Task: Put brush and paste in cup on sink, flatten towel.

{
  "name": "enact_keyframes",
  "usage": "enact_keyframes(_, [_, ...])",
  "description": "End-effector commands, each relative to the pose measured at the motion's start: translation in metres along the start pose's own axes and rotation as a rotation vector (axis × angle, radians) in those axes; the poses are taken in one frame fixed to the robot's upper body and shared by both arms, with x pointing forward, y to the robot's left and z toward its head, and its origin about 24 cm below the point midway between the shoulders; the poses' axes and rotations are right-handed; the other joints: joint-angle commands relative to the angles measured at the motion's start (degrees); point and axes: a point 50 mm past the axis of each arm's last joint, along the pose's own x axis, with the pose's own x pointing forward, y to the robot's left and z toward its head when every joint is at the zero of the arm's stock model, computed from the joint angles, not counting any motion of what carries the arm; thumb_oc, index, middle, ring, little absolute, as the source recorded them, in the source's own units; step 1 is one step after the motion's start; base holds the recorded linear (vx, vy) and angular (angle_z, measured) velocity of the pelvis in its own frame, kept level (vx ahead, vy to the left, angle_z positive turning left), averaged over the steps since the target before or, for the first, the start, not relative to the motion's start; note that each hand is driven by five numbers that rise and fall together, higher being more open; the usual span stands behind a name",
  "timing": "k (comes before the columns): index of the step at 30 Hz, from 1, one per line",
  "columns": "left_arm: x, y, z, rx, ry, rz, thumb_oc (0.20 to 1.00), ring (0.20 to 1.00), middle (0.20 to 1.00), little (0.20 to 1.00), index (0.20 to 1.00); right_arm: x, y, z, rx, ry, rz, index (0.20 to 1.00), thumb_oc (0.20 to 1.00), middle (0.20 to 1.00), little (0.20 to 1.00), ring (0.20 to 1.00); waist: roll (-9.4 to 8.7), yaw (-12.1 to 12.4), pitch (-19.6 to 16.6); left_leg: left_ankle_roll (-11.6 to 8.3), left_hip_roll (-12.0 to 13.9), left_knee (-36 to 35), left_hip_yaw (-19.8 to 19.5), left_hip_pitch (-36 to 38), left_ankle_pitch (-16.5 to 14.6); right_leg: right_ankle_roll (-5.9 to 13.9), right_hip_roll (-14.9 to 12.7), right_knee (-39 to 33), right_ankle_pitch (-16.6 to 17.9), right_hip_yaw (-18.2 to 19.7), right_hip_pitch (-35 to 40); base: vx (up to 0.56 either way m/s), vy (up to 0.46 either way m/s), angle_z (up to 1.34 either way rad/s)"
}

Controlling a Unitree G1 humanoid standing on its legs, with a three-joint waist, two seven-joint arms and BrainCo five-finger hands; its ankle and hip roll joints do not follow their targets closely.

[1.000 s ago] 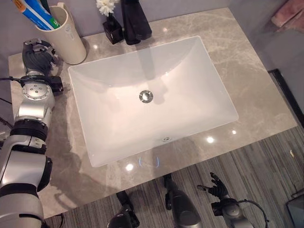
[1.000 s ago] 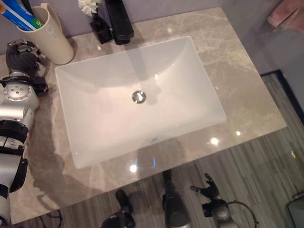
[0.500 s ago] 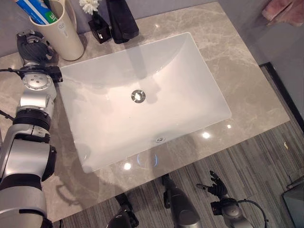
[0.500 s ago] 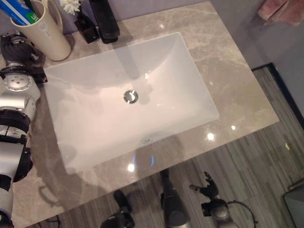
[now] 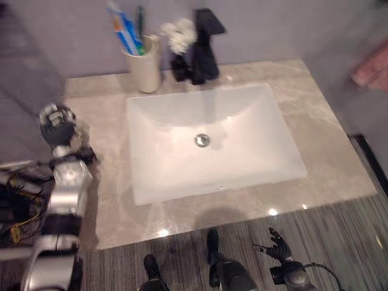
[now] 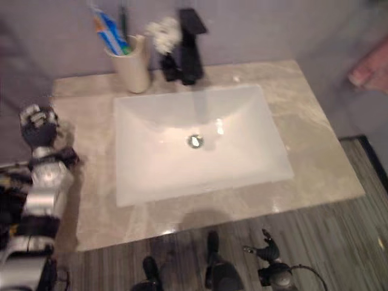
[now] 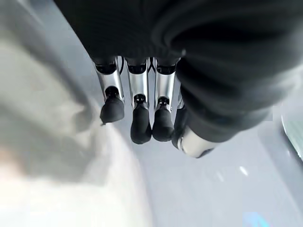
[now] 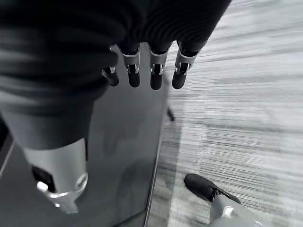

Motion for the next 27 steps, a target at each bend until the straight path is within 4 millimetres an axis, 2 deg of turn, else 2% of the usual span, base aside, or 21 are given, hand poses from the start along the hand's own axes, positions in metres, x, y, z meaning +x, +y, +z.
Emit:
enact_keyframes(1, [-0.010,-0.002,0.028,0.019,-0.211,-0.098,0.200,0.200,0.200,0.200,0.200,0.007,0.002,0.016,0.024,-0.052,-0.021,1.000,1.000,1.000,1.000,1.000,-0.49,1.41,-2.41,1.64,0.01,0.26,-4.37,-0.34,0.68,7.97,-7.81,5.39,-2.34,-3.10,5.72,-0.01,0.105,0.61])
enact_keyframes(7, [-0.049,-0.001,0.044,0.005,-0.331,-0.273,0.200,0.200,0.200,0.200,0.200,0.009,0.013,0.019,0.025,-0.056,0.022,1.000,1.000,1.000,1.000,1.000,-1.62,4.38,-4.69,3.50,-2.78,0.26,-7.79,0.74,-0.91,8.74,-10.16,8.13,-1.25,-5.90,8.45,-0.02,0.136,0.37])
enact_keyframes(10, [-0.063,-0.004,0.047,-0.064,-0.330,-0.350,0.200,0.200,0.200,0.200,0.200,0.008,0.019,0.016,-0.002,-0.046,0.052,1.000,1.000,1.000,1.000,1.000,-1.94,5.02,-5.15,4.79,-4.60,0.46,-8.61,1.48,-1.65,9.56,-11.89,11.29,0.37,-5.71,8.19,-0.05,0.182,0.22])
enact_keyframes(15, [-0.078,-0.006,0.054,-0.063,-0.358,-0.519,0.200,0.200,0.200,0.200,0.200,0.006,0.025,0.011,0.000,-0.025,0.075,1.000,1.000,1.000,1.000,1.000,-1.92,4.78,-5.50,6.43,-6.97,0.60,-9.45,2.45,-2.68,10.58,-14.41,15.72,3.26,-4.29,7.24,-0.04,0.191,0.15])
enact_keyframes(16, [-0.084,-0.009,0.054,-0.095,-0.334,-0.593,0.495,0.495,0.495,0.495,0.495,0.004,0.028,0.010,0.015,-0.026,0.085,1.000,1.000,1.000,1.000,1.000,-1.82,4.37,-5.57,7.03,-7.93,0.67,-9.79,3.22,-3.15,10.77,-15.20,17.45,4.70,-3.18,6.93,-0.01,0.187,0.13])
enact_keyframes(18, [-0.092,-0.016,0.059,-0.088,-0.342,-0.752,1.000,1.000,1.000,1.000,1.000,0.001,0.029,0.007,0.049,-0.016,0.084,1.000,1.000,1.000,1.000,1.000,-1.56,3.56,-5.28,7.68,-9.07,0.80,-9.94,4.36,-3.82,10.83,-16.16,19.68,6.53,-0.86,6.51,-0.02,0.234,0.09])
enact_keyframes(19, [-0.094,-0.018,0.062,-0.092,-0.352,-0.784,1.000,1.000,1.000,1.000,1.000,0.000,0.030,0.006,0.055,-0.014,0.089,1.000,1.000,1.000,1.000,1.000,-1.54,3.16,-5.41,8.04,-9.60,0.68,-9.78,4.67,-3.89,10.83,-16.58,19.90,7.37,-0.35,6.13,-0.01,0.206,0.09])
enact_keyframes(22, [-0.102,-0.038,0.066,-0.103,-0.377,-0.939,1.000,1.000,1.000,1.000,1.000,-0.003,0.036,0.005,0.087,-0.016,0.096,1.000,1.000,1.000,1.000,1.000,-1.73,0.96,-5.20,8.52,-10.94,0.28,-8.04,6.24,-4.61,10.83,-17.91,18.64,10.24,1.46,5.49,-0.03,0.154,-0.03])
enact_keyframes(23, [-0.101,-0.039,0.066,-0.104,-0.378,-0.941,1.000,1.000,1.000,1.000,1.000,-0.003,0.035,0.005,0.088,-0.015,0.095,1.000,1.000,1.000,1.000,1.000,-1.73,1.11,-5.14,8.54,-10.95,0.27,-7.96,6.30,-4.63,10.83,-17.90,18.58,10.29,1.53,5.52,-0.08,0.124,-0.28])
enact_keyframes(24, [-0.107,-0.054,0.076,-0.013,-0.506,-1.020,1.000,1.000,1.000,1.000,1.000,-0.005,0.036,0.005,0.098,-0.034,0.096,1.000,1.000,1.000,1.000,1.000,-2.05,-1.15,-4.45,8.52,-11.34,0.26,-5.50,6.80,-5.29,10.83,-18.17,15.56,12.02,2.25,4.47,-0.10,0.078,-0.37])
enact_keyframes(25, [-0.108,-0.059,0.084,0.062,-0.614,-0.996,1.000,1.000,1.000,1.000,1.000,-0.006,0.036,0.005,0.100,-0.036,0.092,1.000,1.000,1.000,1.000,1.000,-2.20,-1.22,-3.89,8.28,-10.99,0.26,-4.00,7.03,-5.40,10.83,-18.13,13.44,13.37,2.18,3.76,-0.14,0.077,-0.43])
enact_keyframes(26, [-0.109,-0.062,0.090,0.129,-0.706,-0.967,1.000,1.000,1.000,1.000,1.000,-0.005,0.035,0.005,0.093,-0.035,0.087,1.000,1.000,1.000,1.000,1.000,-2.03,-1.31,-3.46,7.82,-10.43,0.47,-1.78,7.30,-5.79,10.83,-18.98,11.00,15.09,-0.39,3.26,-0.12,0.025,-0.65])
enact_keyframes(27, [-0.111,-0.065,0.094,0.168,-0.766,-0.970,1.000,1.000,1.000,1.000,1.000,-0.004,0.033,0.003,0.082,-0.022,0.076,1.000,1.000,1.000,1.000,1.000,-1.80,-0.86,-3.17,7.51,-9.92,0.76,1.13,7.60,-6.08,10.83,-20.04,9.28,16.08,-4.58,2.85,-0.13,0.041,-1.20])
